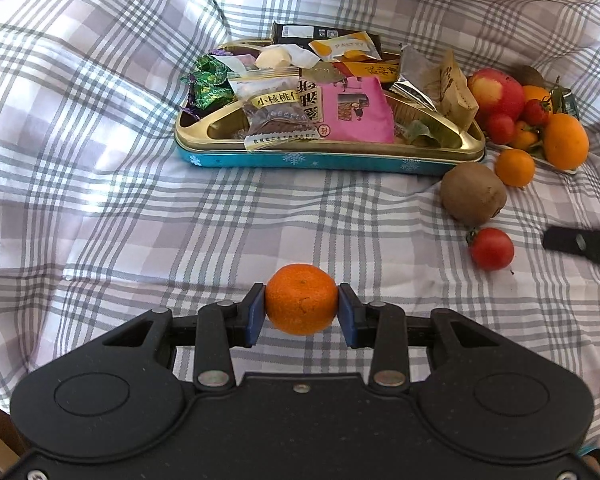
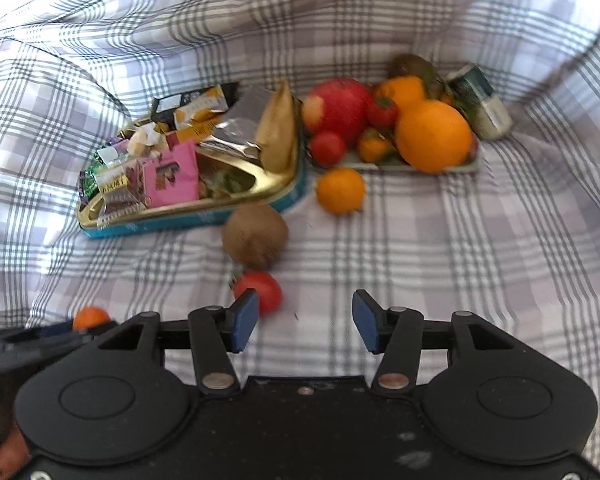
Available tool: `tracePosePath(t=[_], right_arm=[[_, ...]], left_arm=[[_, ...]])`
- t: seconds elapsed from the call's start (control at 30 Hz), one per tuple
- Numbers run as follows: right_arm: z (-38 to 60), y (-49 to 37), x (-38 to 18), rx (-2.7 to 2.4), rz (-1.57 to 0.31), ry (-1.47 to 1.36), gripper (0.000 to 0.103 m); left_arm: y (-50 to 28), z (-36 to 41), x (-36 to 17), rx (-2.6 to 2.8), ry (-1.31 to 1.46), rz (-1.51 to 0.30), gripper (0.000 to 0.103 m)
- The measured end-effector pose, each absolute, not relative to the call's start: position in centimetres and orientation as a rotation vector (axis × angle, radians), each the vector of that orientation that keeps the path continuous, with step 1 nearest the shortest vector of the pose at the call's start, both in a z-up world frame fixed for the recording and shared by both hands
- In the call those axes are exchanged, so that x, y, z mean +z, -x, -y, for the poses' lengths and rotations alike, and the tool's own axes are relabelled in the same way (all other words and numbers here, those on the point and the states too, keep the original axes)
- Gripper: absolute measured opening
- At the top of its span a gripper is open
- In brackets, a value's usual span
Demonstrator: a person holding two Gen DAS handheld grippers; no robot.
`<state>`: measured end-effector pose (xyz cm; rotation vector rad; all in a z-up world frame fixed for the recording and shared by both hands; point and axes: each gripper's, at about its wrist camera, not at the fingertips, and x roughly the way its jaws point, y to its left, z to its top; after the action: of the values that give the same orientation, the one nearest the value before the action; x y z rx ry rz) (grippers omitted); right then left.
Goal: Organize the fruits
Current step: 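Lift the mandarin with the left tool while the right tool reaches the kiwi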
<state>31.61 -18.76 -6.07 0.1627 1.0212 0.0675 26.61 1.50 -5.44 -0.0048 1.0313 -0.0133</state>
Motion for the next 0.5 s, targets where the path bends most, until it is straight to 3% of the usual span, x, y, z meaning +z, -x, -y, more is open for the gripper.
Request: tracePosePath(t=[0.5], right_arm=[[17.5, -36.9, -8.2, 0.078, -0.977, -0.169, 0.066]], left_arm=[[-26.5, -2.2, -5.1, -0.008, 0.028, -1.035, 0.047]])
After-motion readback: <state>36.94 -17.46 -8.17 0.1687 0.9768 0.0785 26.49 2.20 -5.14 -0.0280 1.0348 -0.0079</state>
